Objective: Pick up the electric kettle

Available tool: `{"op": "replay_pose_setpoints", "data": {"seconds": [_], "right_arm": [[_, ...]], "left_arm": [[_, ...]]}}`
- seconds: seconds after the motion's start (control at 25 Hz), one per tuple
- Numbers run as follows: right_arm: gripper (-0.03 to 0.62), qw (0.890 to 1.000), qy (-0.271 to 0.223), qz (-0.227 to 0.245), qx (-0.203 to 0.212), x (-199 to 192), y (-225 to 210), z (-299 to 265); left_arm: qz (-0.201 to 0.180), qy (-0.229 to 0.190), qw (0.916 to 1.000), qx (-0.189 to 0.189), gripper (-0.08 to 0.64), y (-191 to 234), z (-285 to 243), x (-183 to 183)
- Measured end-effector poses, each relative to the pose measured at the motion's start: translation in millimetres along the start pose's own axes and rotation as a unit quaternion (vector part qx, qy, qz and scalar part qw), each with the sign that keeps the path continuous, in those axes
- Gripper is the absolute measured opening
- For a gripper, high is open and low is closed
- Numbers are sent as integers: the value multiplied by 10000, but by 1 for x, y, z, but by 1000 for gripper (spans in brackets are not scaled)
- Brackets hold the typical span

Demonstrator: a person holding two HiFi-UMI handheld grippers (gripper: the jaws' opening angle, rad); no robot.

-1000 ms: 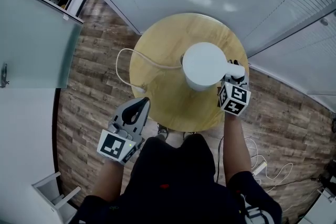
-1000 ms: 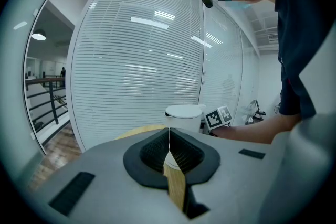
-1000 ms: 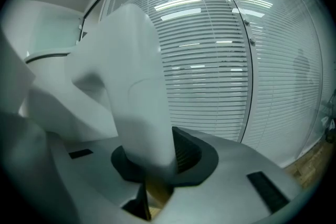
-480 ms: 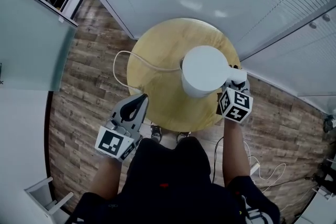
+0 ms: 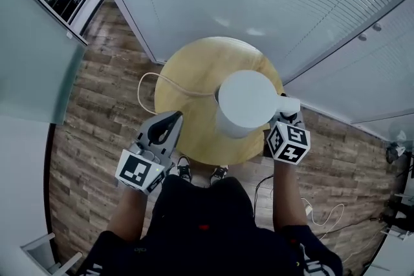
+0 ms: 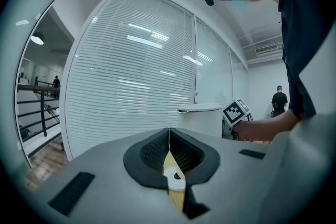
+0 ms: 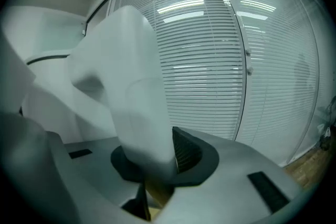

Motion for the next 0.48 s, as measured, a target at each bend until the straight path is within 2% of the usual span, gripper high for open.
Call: {"op": "replay_pose_setpoints", "data": {"seconds": [0.48], "right_arm": [[80,9993,-69,293,211,51,48,78]], "left_arm": [[-184,-343,9989,-267,23,4,30,34]]}}
Point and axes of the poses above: the fingertips, and each gripper's own axes: z backward along the fingers, y to its left, x out of its top, the point moved 2 cm from there along z, backward along the fingers, and after that the axes turned 14 degrees about z, right-handed, at the moved point
